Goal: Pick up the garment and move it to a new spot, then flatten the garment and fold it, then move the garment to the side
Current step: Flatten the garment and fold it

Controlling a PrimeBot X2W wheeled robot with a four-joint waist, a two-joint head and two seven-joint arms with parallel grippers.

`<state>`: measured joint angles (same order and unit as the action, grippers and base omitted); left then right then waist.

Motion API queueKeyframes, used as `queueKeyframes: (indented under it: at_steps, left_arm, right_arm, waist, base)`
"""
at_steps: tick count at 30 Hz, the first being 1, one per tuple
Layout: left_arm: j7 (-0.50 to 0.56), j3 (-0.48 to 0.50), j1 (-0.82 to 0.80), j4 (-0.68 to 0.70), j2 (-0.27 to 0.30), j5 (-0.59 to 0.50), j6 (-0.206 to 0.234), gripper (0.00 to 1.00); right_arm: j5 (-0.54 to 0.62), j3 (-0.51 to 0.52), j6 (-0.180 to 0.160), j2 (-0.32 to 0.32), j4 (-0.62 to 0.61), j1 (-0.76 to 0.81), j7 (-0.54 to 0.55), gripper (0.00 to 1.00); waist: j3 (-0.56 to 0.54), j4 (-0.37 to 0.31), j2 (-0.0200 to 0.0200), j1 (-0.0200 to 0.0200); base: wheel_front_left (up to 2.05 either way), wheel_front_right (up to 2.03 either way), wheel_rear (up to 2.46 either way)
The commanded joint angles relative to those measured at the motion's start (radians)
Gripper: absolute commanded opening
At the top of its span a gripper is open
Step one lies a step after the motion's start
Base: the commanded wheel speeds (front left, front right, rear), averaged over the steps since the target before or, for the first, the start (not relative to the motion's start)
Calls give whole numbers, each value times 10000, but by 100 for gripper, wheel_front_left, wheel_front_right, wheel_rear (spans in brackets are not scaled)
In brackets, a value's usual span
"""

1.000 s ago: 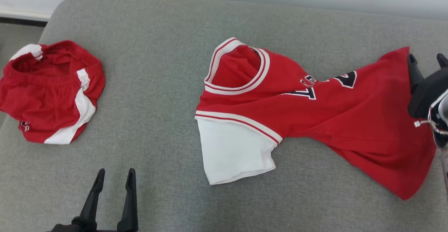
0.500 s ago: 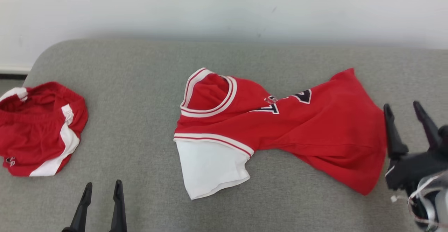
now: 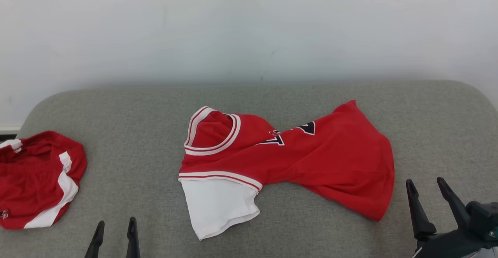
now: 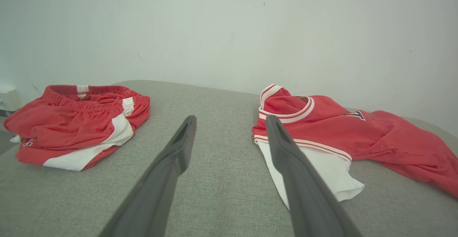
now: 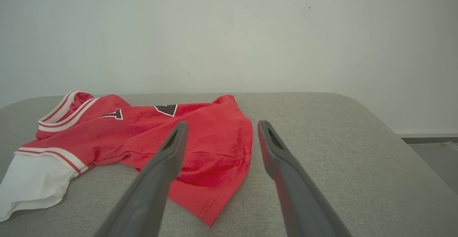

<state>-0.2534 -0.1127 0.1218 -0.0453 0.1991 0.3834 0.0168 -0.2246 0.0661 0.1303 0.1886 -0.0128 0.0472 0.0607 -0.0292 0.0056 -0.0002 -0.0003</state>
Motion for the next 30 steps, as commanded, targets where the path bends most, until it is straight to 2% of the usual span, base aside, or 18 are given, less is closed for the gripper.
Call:
queueKeyframes:
  at_steps: [1,12,19,30]
  left_arm:
    - [15,6,19,-73,45,117,-11,100]
    - [154,-32,-549,-1006,80,293,-123,100]
    - [104,-12,-649,-1151,82,387,-98,100]
    - [95,-60,-459,-1201,65,486,-58,100]
  right_arm:
    - [87,8,10,-30,-20,111,-13,100]
    - [-128,-243,10,49,257,507,-152,100]
    - [-355,-300,10,249,522,429,-160,100]
    - [-497,-461,10,203,741,308,-223,100]
  waist:
    - [-145,-115,2,3]
    - [-360,-321,2,3]
    - [-347,-379,2,3]
    - [-276,-383,2,3]
  base:
    - [0,0,0]
    - [0,0,0]
    - [0,0,0]
    - [0,0,0]
